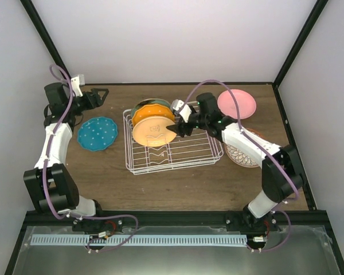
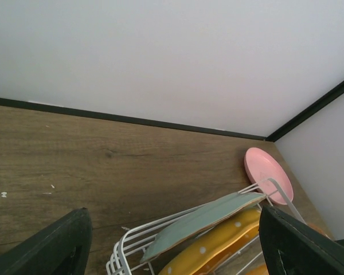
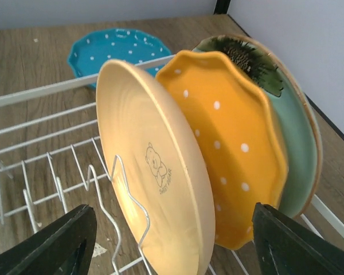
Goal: Unload the plates from the dish rack
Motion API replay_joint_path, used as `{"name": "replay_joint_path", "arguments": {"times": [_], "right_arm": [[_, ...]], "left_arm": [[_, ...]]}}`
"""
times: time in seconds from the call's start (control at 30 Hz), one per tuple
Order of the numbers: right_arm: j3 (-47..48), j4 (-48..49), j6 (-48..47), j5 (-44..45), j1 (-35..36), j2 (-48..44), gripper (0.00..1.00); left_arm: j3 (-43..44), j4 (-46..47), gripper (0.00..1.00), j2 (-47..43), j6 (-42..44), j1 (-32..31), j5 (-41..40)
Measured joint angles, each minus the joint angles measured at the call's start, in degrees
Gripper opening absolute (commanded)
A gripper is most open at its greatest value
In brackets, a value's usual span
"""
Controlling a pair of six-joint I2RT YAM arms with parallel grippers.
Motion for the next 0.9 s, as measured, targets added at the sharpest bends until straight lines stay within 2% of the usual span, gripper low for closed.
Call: {"name": "replay_joint_path", "arguments": {"times": [0.37,0.57,0.8,0.9], "right_arm": [[1.97,0.68,-7.78,6.88,4.46,5.86,0.67],[2.01,3.56,-10.01,12.13,5.77,8.68,0.40],[2.01,6.71,-10.93,16.85,5.86,8.98,0.23],[2.01,7.48,-11.28,18.23,5.99,8.96,0.12]], "left_arm": [[0.00,-0.90,0.81,0.50,1.11,-0.07,0.96],[0.00,-0.96,0.81,0.50,1.33,-0.07,0.96],[0.00,-1.01,0.81,0.52,1.51,-0.07,0.96],[0.00,-1.01,0.81,0.57,1.51,-0.07,0.98]]}}
